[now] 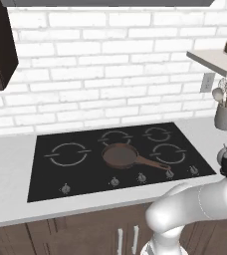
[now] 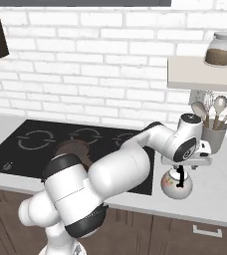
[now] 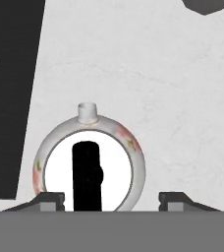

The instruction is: Pick the kettle from the counter and place it on a stove burner. Then turn the burner on.

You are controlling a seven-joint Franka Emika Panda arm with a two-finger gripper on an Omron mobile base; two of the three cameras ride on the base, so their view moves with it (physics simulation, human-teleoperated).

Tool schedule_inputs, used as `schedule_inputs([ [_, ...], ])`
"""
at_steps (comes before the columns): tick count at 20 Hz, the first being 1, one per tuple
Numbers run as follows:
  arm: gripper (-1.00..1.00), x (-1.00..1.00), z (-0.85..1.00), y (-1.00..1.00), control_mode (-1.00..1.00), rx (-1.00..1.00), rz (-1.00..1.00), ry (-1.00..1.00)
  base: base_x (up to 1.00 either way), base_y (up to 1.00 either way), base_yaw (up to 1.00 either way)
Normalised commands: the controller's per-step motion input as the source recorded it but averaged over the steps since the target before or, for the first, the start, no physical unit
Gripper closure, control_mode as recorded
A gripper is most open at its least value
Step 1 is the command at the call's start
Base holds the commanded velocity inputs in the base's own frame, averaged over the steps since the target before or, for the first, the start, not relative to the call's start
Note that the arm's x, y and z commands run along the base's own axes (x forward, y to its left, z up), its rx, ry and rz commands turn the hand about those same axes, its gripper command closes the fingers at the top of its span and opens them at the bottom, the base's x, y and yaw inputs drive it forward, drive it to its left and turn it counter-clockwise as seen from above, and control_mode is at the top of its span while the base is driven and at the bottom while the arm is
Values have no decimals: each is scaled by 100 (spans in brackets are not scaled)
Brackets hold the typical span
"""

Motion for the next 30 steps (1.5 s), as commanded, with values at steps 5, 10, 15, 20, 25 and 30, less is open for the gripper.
schedule_inputs([
  [5, 100, 0, 0, 0, -100, 0, 0, 1, 0, 0, 0],
  [10, 100, 0, -6, 0, -100, 0, 0, 5, 0, 0, 0],
  [15, 100, 0, -1, 0, -100, 0, 0, 1, 0, 0, 0],
  [20, 100, -12, 0, 2, -100, 0, 0, 0, 0, 0, 0],
  [25, 100, -43, 42, 17, -100, 0, 0, 0, 0, 0, 0],
  [30, 100, -31, 57, 54, -100, 0, 0, 0, 0, 0, 0],
])
